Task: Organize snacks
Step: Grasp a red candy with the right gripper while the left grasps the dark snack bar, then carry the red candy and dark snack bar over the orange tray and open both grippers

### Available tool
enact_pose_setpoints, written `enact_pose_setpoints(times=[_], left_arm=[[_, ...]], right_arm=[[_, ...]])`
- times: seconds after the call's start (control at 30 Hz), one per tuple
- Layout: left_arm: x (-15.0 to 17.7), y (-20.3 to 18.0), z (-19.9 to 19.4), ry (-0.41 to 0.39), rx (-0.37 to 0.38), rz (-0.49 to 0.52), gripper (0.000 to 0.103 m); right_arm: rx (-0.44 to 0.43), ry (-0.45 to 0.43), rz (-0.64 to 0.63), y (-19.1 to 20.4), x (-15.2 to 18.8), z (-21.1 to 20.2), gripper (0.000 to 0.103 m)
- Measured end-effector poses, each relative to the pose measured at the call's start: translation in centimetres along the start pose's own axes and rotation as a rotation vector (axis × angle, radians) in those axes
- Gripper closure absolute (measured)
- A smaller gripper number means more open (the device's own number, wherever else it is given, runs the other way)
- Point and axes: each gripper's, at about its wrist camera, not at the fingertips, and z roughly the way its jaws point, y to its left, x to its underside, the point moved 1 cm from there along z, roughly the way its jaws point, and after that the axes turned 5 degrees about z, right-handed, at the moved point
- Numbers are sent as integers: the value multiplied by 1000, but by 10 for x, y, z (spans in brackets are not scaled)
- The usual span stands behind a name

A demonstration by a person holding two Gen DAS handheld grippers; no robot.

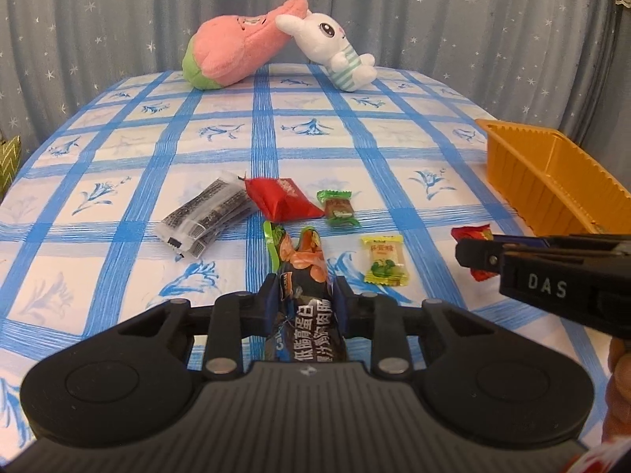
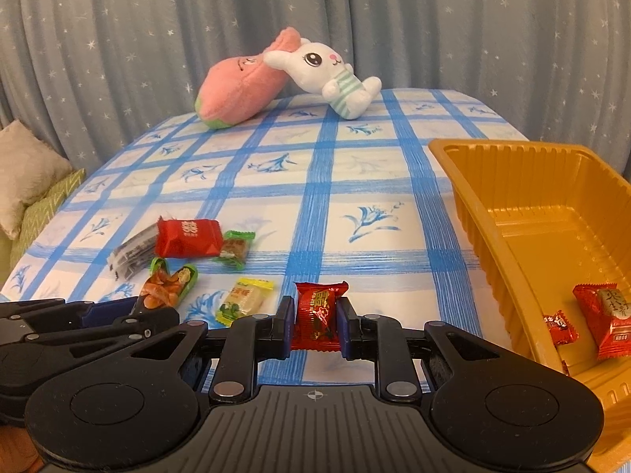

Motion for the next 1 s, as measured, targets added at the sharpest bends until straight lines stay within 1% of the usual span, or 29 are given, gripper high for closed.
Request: enact_pose_setpoints(times=[0.17, 0.37, 0.8, 1.0], left_arm=[[2, -6, -23, -10, 19, -26, 77], [6, -21, -57, -21, 41, -41, 77], [13, -60, -116, -45, 72, -25, 77], [9, -73, -133, -60, 81, -19, 77]], right_arm=[[-9, -23, 0, 2, 1, -21, 80], [-9, -41, 6, 0, 10, -55, 80], [11, -68, 56, -12, 38, -129, 80], [27, -91, 74, -22, 38, -156, 80]])
